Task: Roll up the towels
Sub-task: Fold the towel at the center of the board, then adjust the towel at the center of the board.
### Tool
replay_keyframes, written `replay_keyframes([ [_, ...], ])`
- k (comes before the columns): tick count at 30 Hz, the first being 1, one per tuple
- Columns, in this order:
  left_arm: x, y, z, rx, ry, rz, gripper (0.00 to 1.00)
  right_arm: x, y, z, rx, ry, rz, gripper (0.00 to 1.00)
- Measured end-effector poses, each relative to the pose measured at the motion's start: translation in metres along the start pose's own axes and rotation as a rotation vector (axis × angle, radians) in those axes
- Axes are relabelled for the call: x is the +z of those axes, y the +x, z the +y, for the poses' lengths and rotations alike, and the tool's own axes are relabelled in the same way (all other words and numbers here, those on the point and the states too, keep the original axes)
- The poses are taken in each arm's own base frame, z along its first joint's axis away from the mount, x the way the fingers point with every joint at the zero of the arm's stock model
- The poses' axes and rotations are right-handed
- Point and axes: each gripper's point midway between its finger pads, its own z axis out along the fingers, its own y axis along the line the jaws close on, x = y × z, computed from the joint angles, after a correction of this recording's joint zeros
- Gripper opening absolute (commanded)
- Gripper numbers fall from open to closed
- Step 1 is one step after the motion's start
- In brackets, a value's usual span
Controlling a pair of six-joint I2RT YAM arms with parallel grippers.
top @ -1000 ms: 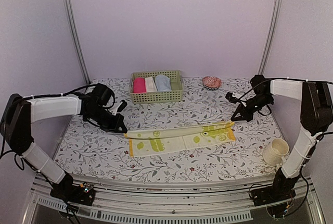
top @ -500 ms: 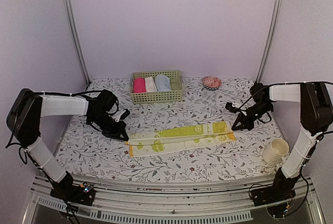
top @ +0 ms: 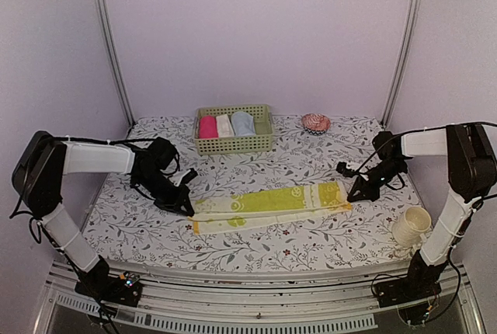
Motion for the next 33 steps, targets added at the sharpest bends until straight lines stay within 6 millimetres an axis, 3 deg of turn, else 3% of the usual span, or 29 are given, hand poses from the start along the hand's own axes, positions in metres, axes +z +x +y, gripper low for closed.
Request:
replay_keyframes([
  [5, 0.001, 0.013, 0.0, -0.006, 0.001, 0.043, 0.16, 0.009, 0.019, 0.009, 0.008, -0.014, 0.045, 0.32],
  [9, -0.01, 0.019, -0.004, -0.003, -0.005, 0.05, 0.25, -0.001, 0.018, 0.022, 0.015, -0.042, 0.052, 0.37],
  [13, -0.037, 0.003, -0.019, 0.042, -0.002, -0.026, 0.28, -0.043, -0.022, 0.012, -0.044, 0.035, -0.016, 0.37],
  [18, -0.056, -0.034, -0.027, 0.057, -0.032, -0.129, 0.19, -0.091, -0.08, -0.022, -0.058, 0.193, -0.148, 0.37],
  [19, -0.055, -0.038, -0.025, 0.048, -0.042, -0.136, 0.17, -0.099, -0.09, -0.029, -0.045, 0.225, -0.176, 0.49],
  [21, -0.052, -0.043, -0.019, 0.02, -0.068, -0.145, 0.17, -0.113, -0.108, -0.042, 0.0, 0.28, -0.234, 0.96],
  [22, -0.051, -0.045, -0.017, 0.006, -0.079, -0.152, 0.18, -0.119, -0.115, -0.048, 0.017, 0.302, -0.26, 1.0],
  [25, -0.049, -0.051, -0.013, -0.037, -0.091, -0.187, 0.17, -0.128, -0.132, -0.056, 0.076, 0.32, -0.348, 1.0],
  [28, -0.043, -0.055, -0.01, -0.071, -0.082, -0.218, 0.1, -0.116, -0.138, -0.057, 0.129, 0.231, -0.379, 0.71],
  [30, -0.036, -0.055, -0.011, -0.094, -0.054, -0.229, 0.04, -0.092, -0.138, -0.059, 0.149, 0.161, -0.358, 0.53],
  [33, -0.024, -0.053, -0.013, -0.124, -0.014, -0.232, 0.0, -0.044, -0.121, -0.056, 0.222, 0.048, -0.272, 0.4],
])
